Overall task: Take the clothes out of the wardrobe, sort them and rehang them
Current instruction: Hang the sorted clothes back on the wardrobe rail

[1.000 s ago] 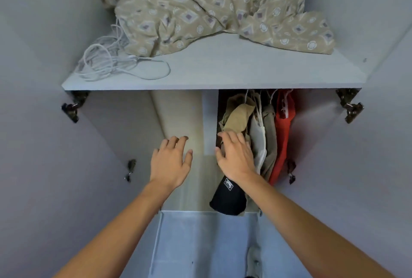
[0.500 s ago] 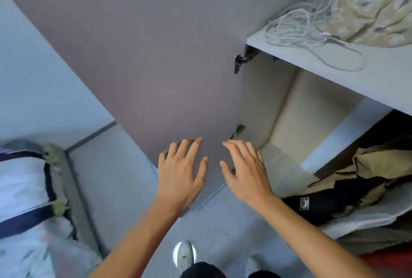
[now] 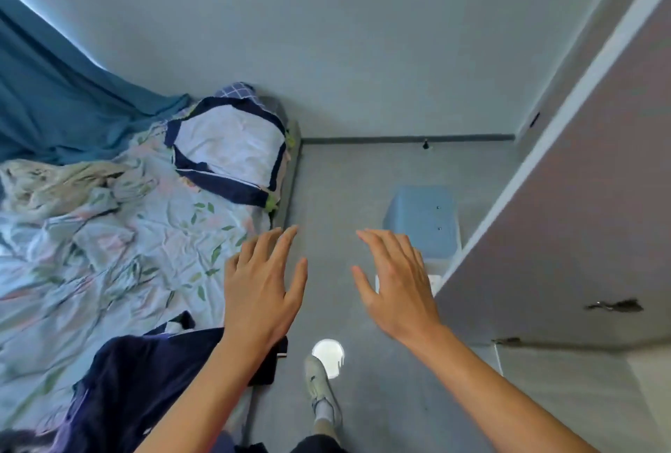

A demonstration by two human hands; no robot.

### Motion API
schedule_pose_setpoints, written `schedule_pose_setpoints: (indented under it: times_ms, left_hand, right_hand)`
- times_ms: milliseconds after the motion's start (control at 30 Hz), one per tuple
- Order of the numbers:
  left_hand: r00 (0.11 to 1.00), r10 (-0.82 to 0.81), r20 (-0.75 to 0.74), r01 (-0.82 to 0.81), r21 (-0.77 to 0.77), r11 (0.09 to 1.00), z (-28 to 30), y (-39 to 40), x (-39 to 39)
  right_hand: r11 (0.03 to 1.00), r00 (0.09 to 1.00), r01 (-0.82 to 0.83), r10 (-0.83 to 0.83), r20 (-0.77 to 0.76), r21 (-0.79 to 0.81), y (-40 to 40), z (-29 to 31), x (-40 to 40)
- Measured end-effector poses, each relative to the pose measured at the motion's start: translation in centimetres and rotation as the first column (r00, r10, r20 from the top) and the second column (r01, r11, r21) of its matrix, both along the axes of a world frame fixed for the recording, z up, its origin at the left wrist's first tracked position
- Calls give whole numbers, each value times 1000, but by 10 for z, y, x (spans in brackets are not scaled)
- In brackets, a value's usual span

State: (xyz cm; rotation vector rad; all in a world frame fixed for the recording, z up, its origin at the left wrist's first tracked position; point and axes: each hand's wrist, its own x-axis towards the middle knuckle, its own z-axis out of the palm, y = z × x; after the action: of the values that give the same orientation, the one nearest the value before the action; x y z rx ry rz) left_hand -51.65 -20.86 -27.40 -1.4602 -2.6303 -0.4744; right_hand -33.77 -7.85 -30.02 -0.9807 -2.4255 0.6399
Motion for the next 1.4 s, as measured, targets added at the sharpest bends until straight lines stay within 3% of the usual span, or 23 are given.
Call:
schedule_pose_setpoints:
  times_ms: [367,600,833,1033,1233,1400]
  left_hand:
    - [965,256,50,-258,28,966,-6,-36,-194]
    - [938,339,78,-341,20,940,-16,-18,-265]
    - [926,354,128,-355,-18,935,-32,47,-317]
    - [909,403,106,-396,-79,915,-41,134,-392]
    - [892,448,67,-443,-79,893,-27,237,-466]
    - [859,507,70,-505,-55,862,-25,279,-516]
  right_hand:
    - [978,979,-205,203,33,47,26,13,-226]
    - [958,957,-280,274,99,60,59,10,-312]
    - [954,951,-297,292,104,39,130,-4,-380]
    - [951,945,-310,306,117,11,245,-24,-455]
    - [915,914,-398,390,112,62,356,-13,-539]
    - [878,876,-477,471,100,43,402,-12,-614]
